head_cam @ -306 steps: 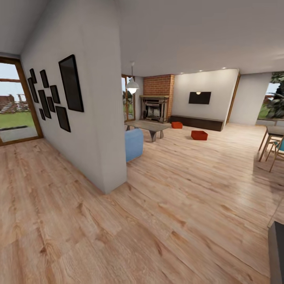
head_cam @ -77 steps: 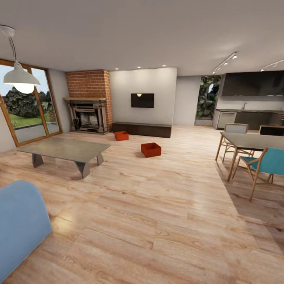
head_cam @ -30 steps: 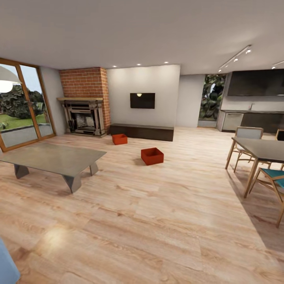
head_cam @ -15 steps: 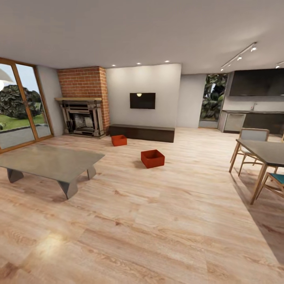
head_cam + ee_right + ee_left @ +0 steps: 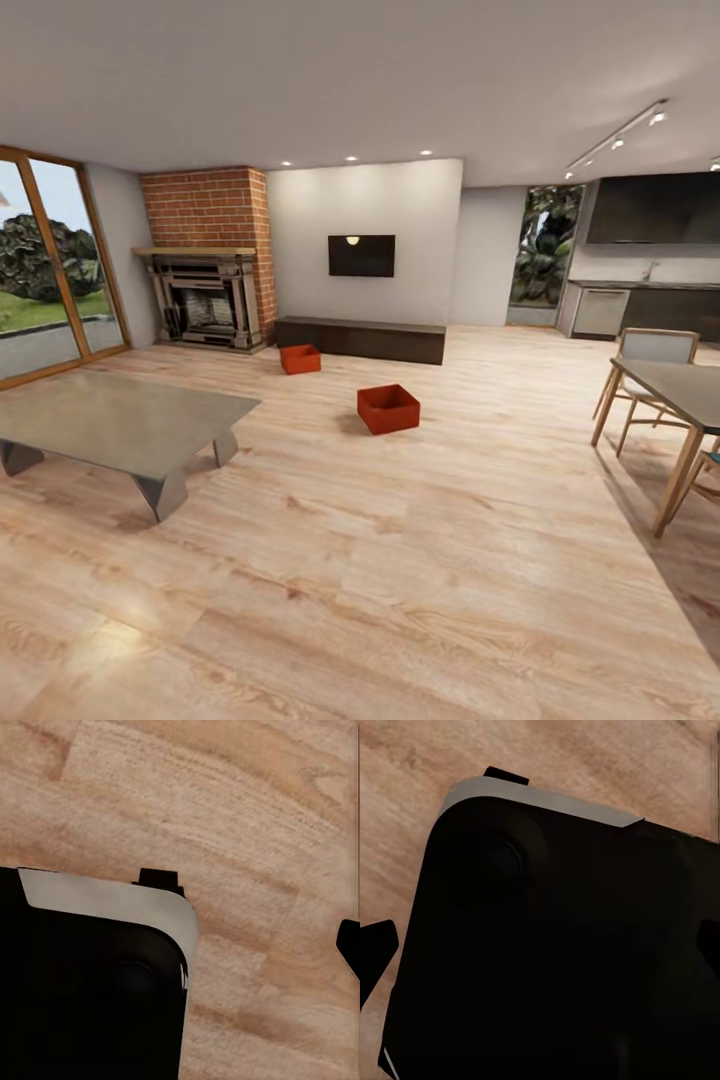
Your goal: Move the two storage containers from the living room to the garage. In the garage, place one container on the floor and stack the other container on top of it (either order is fine).
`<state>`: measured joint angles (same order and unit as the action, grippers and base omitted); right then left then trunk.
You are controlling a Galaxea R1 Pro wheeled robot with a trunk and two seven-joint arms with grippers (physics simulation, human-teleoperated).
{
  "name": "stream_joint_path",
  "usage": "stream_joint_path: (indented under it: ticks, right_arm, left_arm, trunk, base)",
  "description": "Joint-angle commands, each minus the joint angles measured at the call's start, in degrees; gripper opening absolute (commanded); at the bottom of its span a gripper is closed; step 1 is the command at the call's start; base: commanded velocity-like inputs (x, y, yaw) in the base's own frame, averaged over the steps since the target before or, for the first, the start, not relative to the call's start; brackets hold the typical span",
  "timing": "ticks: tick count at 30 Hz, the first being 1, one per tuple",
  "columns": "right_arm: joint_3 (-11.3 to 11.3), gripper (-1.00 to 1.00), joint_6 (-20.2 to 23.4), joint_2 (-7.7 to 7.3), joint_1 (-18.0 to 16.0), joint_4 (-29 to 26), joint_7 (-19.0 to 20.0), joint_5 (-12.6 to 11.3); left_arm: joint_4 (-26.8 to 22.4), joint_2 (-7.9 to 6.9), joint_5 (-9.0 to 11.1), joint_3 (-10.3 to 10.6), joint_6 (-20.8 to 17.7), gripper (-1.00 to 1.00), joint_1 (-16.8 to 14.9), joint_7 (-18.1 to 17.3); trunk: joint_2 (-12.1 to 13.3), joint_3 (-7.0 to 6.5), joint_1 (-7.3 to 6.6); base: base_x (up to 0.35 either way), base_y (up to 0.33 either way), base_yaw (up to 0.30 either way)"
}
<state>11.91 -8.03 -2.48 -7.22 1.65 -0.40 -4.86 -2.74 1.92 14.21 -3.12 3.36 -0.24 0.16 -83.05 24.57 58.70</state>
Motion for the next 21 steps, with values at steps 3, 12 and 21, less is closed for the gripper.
stream_joint_path:
  ticks: [3,12,21]
  right_arm:
    - [0.5,1.00,-0.3,0.02,-0.1,0.2,0.0,-0.5]
    - [0.5,1.00,-0.3,0.02,-0.1,0.2,0.0,-0.5]
    - [0.4,1.00,-0.4,0.03,-0.1,0.2,0.0,-0.5]
  left_arm:
    - [0.0,0.02,0.1,-0.4,0.2,1.00,0.0,0.0]
    - [0.0,0.02,-0.2,-0.2,0.2,1.00,0.0,0.0]
    - [0.0,0.02,-0.3,-0.2,0.2,1.00,0.0,0.0]
  trunk:
    - [0.0,0.06,0.03]
    - [0.0,0.06,0.03]
    - [0.0,0.06,0.03]
  base:
    - [0.321,0.000,0.000]
    - [0.321,0.000,0.000]
    - [0.319,-0.044,0.000]
